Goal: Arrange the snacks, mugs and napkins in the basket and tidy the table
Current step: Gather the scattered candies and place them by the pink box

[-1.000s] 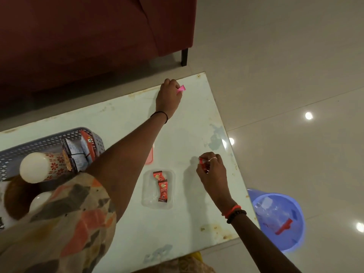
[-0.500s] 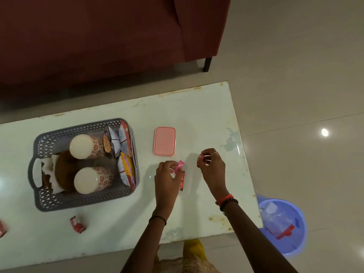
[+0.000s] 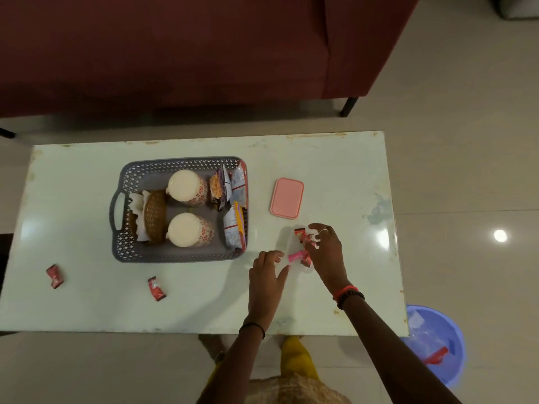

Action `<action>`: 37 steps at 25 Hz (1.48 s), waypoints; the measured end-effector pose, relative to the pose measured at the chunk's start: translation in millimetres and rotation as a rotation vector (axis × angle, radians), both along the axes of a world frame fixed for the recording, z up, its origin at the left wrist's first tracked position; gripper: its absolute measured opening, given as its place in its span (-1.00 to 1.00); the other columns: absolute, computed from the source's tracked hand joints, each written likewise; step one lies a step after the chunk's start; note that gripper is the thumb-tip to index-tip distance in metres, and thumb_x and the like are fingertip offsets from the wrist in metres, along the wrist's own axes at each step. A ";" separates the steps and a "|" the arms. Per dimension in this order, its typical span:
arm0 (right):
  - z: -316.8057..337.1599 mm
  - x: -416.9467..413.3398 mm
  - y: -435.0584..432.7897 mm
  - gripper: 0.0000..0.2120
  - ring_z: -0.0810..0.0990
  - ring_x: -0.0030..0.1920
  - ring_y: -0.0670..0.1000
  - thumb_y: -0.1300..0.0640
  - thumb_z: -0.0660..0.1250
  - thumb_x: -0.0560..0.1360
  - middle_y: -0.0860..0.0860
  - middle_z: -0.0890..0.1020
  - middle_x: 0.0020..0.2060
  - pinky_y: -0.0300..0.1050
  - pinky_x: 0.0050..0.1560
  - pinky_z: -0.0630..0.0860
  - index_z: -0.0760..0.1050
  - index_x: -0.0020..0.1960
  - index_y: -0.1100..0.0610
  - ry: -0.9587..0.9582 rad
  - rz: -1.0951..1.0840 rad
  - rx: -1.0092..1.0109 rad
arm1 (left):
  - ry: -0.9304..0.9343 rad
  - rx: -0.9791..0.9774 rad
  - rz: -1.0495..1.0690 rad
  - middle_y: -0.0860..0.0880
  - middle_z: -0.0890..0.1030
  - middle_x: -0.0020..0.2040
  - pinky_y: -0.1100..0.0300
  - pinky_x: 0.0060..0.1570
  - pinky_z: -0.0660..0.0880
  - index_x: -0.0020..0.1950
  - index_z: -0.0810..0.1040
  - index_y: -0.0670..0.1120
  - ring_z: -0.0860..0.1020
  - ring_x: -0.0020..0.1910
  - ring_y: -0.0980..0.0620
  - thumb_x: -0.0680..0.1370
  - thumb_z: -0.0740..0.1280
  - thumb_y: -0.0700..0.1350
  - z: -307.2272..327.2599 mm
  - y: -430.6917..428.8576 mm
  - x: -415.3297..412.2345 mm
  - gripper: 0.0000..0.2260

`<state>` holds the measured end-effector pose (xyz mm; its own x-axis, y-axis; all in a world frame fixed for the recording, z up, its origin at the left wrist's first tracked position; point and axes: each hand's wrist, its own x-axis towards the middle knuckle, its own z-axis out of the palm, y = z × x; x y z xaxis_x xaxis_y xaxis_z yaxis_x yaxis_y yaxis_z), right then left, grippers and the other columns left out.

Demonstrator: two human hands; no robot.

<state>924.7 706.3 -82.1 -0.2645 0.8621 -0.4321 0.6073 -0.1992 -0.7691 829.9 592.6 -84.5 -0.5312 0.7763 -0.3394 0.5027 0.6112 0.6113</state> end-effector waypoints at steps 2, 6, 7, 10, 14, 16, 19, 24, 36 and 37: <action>0.2 -3.5 -3.6 -0.81 0.51 0.14 0.09 0.29 0.26 0.54 0.09 0.47 0.21 -0.48 -0.40 0.51 0.52 0.14 0.22 -0.009 -0.006 -0.002 | -0.001 0.008 0.019 0.06 0.56 0.06 0.30 -0.05 0.35 0.13 0.47 0.02 0.52 -0.04 0.10 0.52 0.32 -0.02 4.6 -25.0 -9.7 -0.80; 9.7 -26.8 -34.1 -0.79 0.52 0.11 0.10 0.26 0.31 0.50 0.06 0.48 0.12 -0.07 0.03 0.57 0.51 0.14 0.15 -0.131 -0.015 0.119 | -0.005 0.086 0.209 0.09 0.55 -0.04 0.08 -0.01 0.50 0.04 0.50 0.02 0.53 -0.12 0.11 0.56 0.27 -0.10 10.6 -89.3 -46.1 -0.91; 13.2 -37.9 -52.0 -0.81 0.52 0.05 0.07 0.24 0.33 0.50 0.04 0.49 0.09 -0.10 0.00 0.54 0.50 0.11 0.15 -0.145 0.020 0.188 | 0.001 0.103 0.289 0.10 0.53 -0.06 0.03 -0.01 0.51 0.02 0.50 0.03 0.53 -0.13 0.11 0.56 0.26 -0.12 12.1 -109.5 -58.5 -0.91; 20.9 -79.3 -115.4 -0.95 0.50 -0.06 0.01 0.19 0.32 0.52 -0.02 0.51 -0.06 -0.11 -0.06 0.50 0.47 -0.03 0.12 -0.100 0.189 0.267 | 0.045 0.122 0.409 0.12 0.51 -0.06 0.02 -0.03 0.53 0.02 0.49 0.06 0.52 -0.11 0.09 0.56 0.25 -0.12 17.2 -162.6 -97.7 -0.90; 12.2 -153.3 -195.2 -0.68 0.48 0.15 0.05 0.38 0.16 0.52 0.05 0.55 0.11 -0.16 0.15 0.46 0.50 0.19 0.14 -0.124 0.423 0.126 | 0.143 0.136 0.502 0.07 0.48 -0.04 0.06 -0.05 0.52 0.04 0.50 0.02 0.50 -0.09 0.07 0.55 0.26 -0.16 20.4 -227.0 -177.1 -0.89; 7.2 -188.2 -219.6 -0.53 0.45 0.22 0.06 0.44 0.10 0.49 0.07 0.51 0.20 -0.16 0.21 0.47 0.43 0.33 0.15 -0.155 0.524 0.080 | 0.159 0.129 0.536 0.04 0.47 -0.01 0.11 0.01 0.47 0.04 0.50 0.00 0.50 -0.03 0.01 0.55 0.26 -0.17 16.5 -250.3 -221.3 -0.88; -5.1 -232.3 -243.0 -0.58 0.48 0.15 0.11 0.29 0.15 0.55 0.12 0.50 0.17 -0.06 0.15 0.52 0.36 0.39 0.13 -0.212 0.641 0.123 | 0.205 0.107 0.548 -0.10 0.49 0.03 0.14 0.06 0.41 0.05 0.52 -0.10 0.49 0.04 -0.08 0.55 0.25 -0.21 2.1 -272.7 -289.0 -0.88; -32.2 -270.2 -257.2 -0.60 0.50 0.07 0.15 0.12 0.27 0.54 0.14 0.46 0.12 -0.02 0.05 0.53 0.34 0.36 0.05 -0.362 0.755 0.237 | 0.337 -0.021 0.682 -0.25 0.45 0.16 -0.09 0.13 0.41 0.19 0.44 -0.20 0.46 0.12 -0.22 0.55 0.24 -0.20 -25.8 -285.3 -378.6 -0.77; -52.2 -279.8 -251.0 -0.52 0.46 0.10 0.13 0.43 0.12 0.47 0.16 0.44 0.18 -0.09 0.08 0.51 0.37 0.36 0.18 -0.328 0.872 0.266 | 0.219 -0.145 0.756 -0.36 0.49 0.14 -0.11 0.12 0.37 0.12 0.45 -0.33 0.45 0.14 -0.33 0.52 0.28 -0.23 -69.0 -285.5 -447.5 -0.77; -50.6 -279.0 -249.4 -0.53 0.46 0.10 0.12 0.42 0.13 0.47 0.16 0.45 0.17 -0.09 0.10 0.51 0.38 0.35 0.18 -0.321 0.850 0.246 | 0.204 -0.129 0.748 -0.36 0.52 0.08 -0.09 0.06 0.40 0.06 0.46 -0.34 0.49 0.08 -0.32 0.53 0.28 -0.23 -68.9 -285.5 -448.4 -0.80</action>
<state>645.6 456.9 -132.7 -0.7469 0.5115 -0.4249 0.6646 0.5545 -0.5008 381.5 307.1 -153.4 -0.9587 0.1492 -0.2422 0.0245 0.8916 0.4522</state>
